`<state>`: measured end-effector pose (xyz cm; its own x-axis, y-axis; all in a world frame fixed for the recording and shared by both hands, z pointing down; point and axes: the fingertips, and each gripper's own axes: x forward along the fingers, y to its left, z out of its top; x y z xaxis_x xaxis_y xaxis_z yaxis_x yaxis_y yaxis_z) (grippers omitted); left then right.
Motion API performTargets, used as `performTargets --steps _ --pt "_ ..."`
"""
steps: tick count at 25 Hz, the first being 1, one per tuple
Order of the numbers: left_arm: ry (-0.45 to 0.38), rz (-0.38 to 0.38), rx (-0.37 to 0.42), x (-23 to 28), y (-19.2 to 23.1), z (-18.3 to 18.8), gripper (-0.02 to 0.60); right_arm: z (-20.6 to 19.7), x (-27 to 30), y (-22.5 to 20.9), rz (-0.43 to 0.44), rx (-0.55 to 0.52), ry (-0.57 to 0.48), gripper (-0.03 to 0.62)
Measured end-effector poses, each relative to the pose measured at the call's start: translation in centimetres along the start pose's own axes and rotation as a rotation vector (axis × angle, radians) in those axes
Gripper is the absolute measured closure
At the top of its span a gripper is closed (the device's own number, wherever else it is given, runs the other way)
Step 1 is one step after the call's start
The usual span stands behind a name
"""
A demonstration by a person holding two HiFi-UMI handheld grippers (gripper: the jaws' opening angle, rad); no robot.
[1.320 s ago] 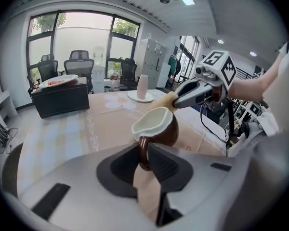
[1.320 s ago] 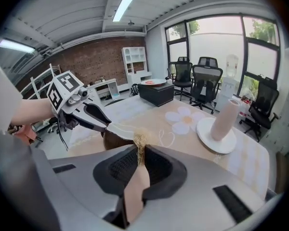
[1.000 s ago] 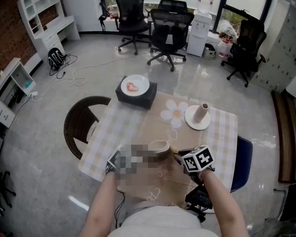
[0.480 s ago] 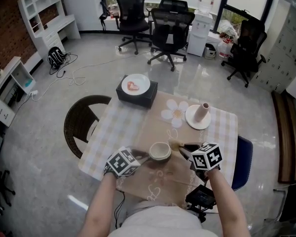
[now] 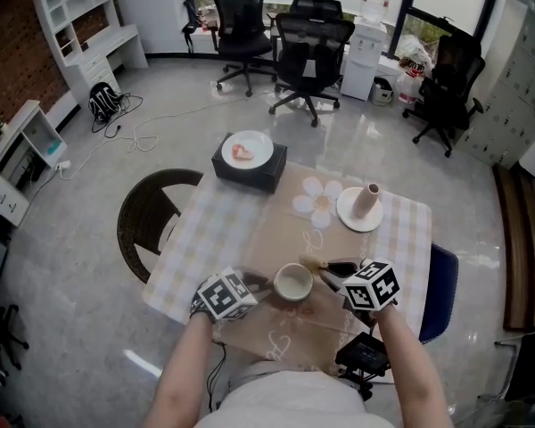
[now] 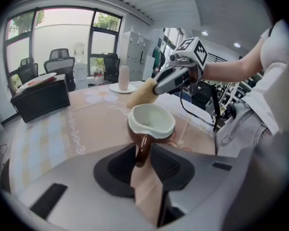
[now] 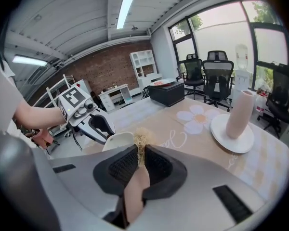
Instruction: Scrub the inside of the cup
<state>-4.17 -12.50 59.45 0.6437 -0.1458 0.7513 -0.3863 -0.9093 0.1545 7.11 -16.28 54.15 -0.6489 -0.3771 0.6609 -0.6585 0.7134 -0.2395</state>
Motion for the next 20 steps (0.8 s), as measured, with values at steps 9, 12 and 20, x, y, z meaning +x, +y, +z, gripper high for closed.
performTargets --steps 9,12,20 --pt "0.013 0.037 0.024 0.3 0.0 0.0 0.486 -2.6 0.9 -0.1 0.045 0.014 0.102 0.548" --pt "0.033 0.023 0.054 0.5 -0.4 0.1 0.486 -3.6 1.3 -0.2 0.052 0.033 0.124 0.548" --pt "0.039 0.038 0.306 0.7 -0.8 0.0 0.513 -3.0 0.6 -0.8 0.049 0.021 0.124 0.548"
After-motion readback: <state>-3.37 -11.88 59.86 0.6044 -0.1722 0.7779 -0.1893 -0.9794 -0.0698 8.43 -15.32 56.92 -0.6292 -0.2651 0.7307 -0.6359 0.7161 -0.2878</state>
